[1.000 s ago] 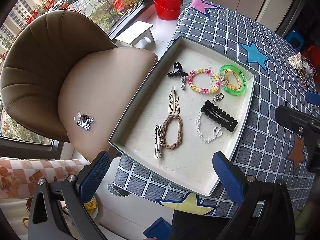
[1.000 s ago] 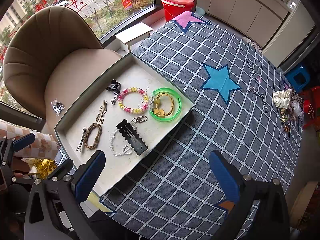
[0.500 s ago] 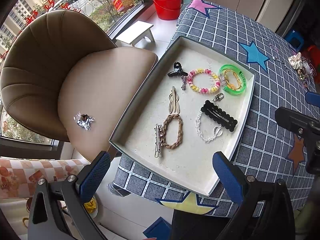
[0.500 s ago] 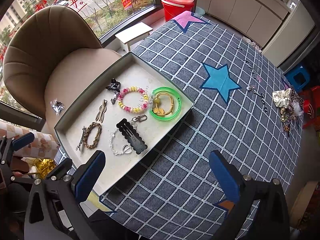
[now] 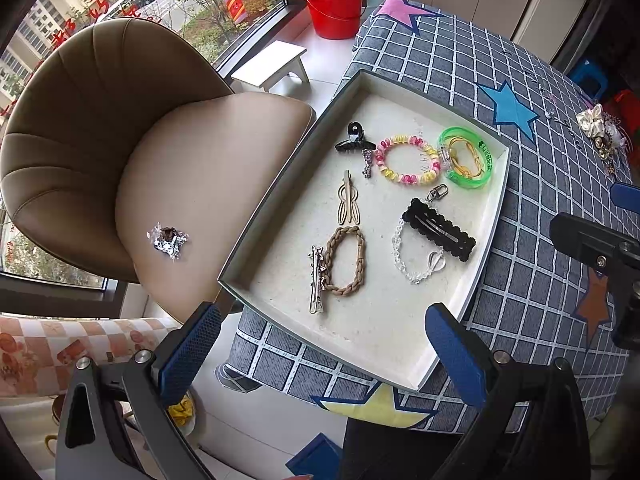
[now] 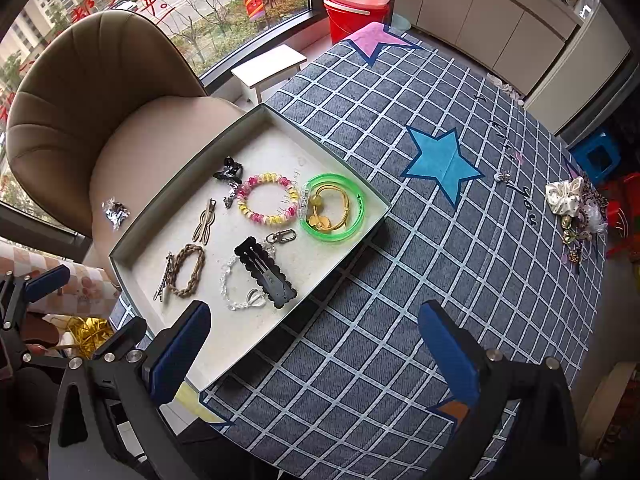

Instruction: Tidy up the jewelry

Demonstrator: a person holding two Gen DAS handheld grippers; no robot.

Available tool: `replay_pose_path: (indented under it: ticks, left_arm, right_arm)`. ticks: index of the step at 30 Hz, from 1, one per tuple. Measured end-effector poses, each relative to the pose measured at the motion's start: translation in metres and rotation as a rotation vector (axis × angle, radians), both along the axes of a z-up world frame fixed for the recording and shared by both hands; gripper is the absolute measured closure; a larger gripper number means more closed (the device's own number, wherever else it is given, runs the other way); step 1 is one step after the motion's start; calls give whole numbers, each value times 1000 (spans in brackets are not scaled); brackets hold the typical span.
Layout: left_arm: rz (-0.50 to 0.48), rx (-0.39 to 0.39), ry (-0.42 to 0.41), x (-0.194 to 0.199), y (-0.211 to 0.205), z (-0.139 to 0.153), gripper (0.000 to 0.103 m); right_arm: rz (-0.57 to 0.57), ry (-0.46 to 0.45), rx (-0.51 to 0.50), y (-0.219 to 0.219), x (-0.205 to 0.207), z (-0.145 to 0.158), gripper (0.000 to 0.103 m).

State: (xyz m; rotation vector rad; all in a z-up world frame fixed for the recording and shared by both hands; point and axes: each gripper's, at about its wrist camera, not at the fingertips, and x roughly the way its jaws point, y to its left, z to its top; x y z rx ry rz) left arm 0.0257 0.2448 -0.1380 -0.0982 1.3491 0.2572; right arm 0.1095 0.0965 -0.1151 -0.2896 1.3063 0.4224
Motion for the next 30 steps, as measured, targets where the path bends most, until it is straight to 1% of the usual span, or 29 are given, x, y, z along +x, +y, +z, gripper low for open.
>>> replay_pose_path:
  ticks: [17, 22, 30]
  left_arm:
    - [0, 13, 7, -1, -1, -2, 0]
    - [0, 11, -6, -2, -1, -1, 0]
    - [14, 11, 12, -3, 2, -4, 0]
  right_arm:
    - [4, 4, 1, 2, -4, -2, 0]
    - [8, 7, 0, 1, -6, -4, 0]
    - [11, 7, 0, 0, -7, -5, 0]
